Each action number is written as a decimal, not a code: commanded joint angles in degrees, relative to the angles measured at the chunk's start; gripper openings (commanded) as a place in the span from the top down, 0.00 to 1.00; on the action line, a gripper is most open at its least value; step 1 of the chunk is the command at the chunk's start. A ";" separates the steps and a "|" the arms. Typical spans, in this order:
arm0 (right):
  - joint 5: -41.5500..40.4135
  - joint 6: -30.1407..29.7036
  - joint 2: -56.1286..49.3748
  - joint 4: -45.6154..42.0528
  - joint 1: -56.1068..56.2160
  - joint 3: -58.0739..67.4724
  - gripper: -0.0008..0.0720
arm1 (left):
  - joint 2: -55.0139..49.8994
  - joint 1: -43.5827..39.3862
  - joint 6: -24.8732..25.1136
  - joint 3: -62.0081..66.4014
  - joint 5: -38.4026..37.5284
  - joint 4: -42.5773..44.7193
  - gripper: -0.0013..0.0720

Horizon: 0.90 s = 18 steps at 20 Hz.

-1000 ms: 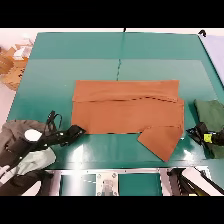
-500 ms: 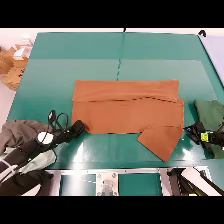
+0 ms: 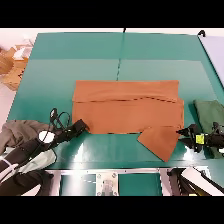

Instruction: Fold the shirts.

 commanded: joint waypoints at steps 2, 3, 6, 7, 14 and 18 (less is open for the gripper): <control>0.02 1.66 -3.17 -7.72 6.45 -0.90 0.35 | -0.04 -0.02 0.22 0.07 -0.04 -0.02 0.95; -0.37 1.64 -3.56 -7.63 8.17 -0.85 0.38 | -0.04 -0.02 0.24 0.07 -0.02 -0.02 0.95; 0.28 1.46 -3.52 -7.93 9.57 -0.52 0.50 | -0.04 -0.02 0.74 0.07 -0.17 -0.02 0.95; 1.05 1.62 -3.52 -8.55 9.38 -0.42 0.50 | -0.02 -0.02 1.55 0.07 -0.37 -0.04 0.95; 4.90 2.71 -1.92 -10.32 8.81 1.79 0.96 | 0.59 -0.02 3.28 0.15 -4.50 0.96 0.95; 7.80 6.40 3.19 -12.68 8.83 7.08 0.96 | 0.61 4.44 2.54 4.20 -13.14 9.05 0.96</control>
